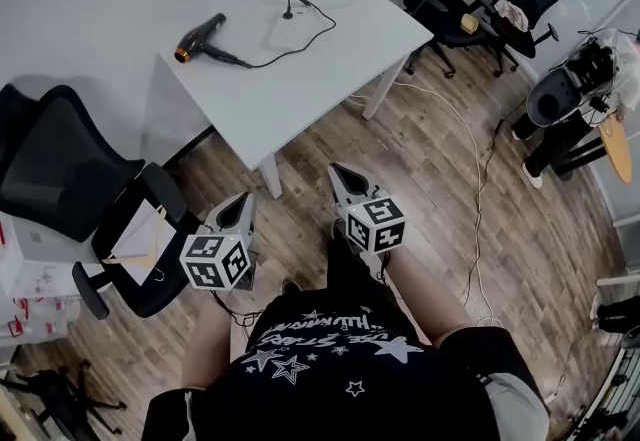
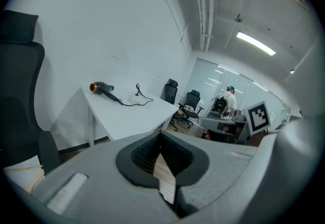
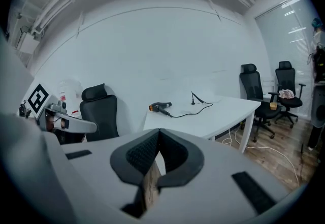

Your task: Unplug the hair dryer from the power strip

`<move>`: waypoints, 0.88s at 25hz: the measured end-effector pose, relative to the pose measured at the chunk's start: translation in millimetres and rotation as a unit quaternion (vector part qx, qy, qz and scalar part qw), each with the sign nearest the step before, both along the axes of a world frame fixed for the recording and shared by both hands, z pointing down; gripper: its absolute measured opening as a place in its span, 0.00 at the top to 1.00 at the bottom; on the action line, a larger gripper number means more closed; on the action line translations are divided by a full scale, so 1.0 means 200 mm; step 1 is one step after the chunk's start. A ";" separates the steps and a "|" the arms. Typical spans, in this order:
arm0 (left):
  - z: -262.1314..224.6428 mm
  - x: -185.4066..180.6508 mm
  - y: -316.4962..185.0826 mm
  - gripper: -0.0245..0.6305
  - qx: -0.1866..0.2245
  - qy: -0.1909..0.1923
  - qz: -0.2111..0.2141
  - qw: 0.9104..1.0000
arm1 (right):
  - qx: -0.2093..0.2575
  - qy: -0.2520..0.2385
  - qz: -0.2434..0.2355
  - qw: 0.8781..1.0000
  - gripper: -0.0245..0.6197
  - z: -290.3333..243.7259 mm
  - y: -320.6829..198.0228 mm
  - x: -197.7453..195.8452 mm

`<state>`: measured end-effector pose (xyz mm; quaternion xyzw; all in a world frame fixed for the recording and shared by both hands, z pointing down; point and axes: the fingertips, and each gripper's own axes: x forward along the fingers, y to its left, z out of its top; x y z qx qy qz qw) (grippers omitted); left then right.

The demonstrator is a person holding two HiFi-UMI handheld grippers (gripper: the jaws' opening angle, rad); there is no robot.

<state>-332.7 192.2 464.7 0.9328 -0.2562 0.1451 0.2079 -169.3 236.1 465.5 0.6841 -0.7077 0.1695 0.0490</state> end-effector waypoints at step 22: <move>-0.05 0.82 -0.54 0.95 0.004 -0.027 -0.101 0.995 | 0.019 -0.055 -0.055 0.997 0.95 -0.04 -0.68 1.04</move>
